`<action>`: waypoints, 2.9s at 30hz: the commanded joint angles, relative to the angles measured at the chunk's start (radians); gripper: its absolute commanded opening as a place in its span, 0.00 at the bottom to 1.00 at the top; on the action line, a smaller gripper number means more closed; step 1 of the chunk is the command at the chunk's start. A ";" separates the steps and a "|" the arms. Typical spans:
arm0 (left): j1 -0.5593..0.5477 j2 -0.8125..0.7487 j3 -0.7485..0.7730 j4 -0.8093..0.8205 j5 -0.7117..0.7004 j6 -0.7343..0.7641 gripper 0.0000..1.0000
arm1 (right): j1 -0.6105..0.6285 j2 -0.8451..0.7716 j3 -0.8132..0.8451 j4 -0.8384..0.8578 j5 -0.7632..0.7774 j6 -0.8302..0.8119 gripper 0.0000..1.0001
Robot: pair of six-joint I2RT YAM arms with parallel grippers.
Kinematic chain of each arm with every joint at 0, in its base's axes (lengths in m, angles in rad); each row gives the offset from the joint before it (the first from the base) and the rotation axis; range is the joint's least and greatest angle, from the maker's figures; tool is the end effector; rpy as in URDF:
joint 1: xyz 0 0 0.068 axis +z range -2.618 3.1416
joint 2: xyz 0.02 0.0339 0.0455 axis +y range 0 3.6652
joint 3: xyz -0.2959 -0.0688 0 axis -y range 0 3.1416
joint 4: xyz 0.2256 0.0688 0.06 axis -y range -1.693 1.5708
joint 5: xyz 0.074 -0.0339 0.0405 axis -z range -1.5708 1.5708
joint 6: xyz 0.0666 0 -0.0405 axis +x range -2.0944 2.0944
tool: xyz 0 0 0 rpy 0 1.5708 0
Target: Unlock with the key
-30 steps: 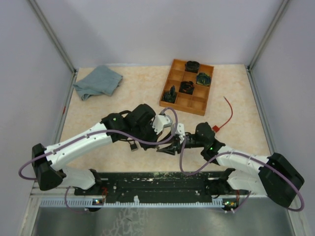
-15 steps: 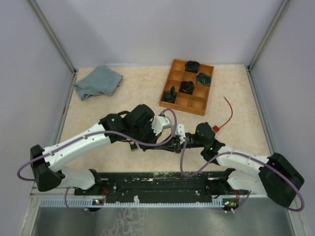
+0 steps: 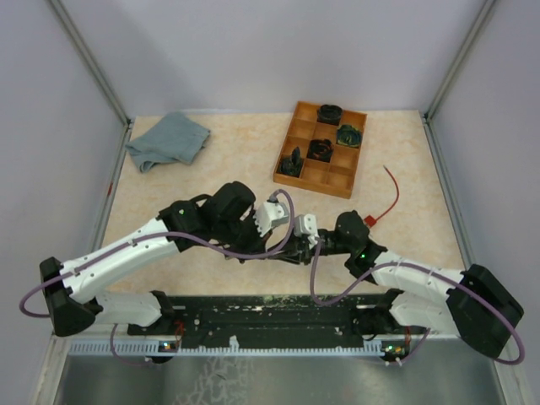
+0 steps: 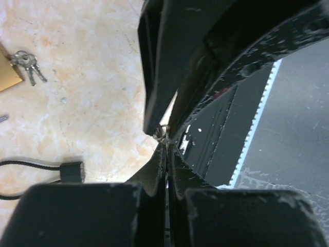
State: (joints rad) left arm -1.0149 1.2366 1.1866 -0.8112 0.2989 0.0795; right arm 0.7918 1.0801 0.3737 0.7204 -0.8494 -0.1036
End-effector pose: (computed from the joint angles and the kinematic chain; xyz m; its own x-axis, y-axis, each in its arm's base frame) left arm 0.1105 -0.2150 0.3373 -0.3266 0.6695 -0.6672 0.9419 0.2891 -0.1709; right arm 0.1113 0.1839 0.2753 0.1129 0.0172 -0.9935 -0.9911 -0.0689 -0.1139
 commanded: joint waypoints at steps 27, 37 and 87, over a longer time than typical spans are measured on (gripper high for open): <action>-0.011 0.035 0.036 0.009 -0.001 0.017 0.00 | -0.005 -0.083 -0.006 -0.055 0.021 -0.008 0.30; -0.012 0.023 0.012 0.009 0.030 0.032 0.00 | -0.006 -0.013 0.006 -0.028 0.001 -0.010 0.07; 0.334 0.486 -0.091 -0.017 -0.496 -0.875 0.63 | -0.005 -0.322 -0.211 -0.058 0.452 0.178 0.00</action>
State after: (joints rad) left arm -0.6987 1.6768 1.0622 -0.8742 -0.2253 -0.8070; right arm 0.7891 0.7696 0.1566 0.6205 -0.3923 0.0723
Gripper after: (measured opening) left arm 0.652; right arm 0.009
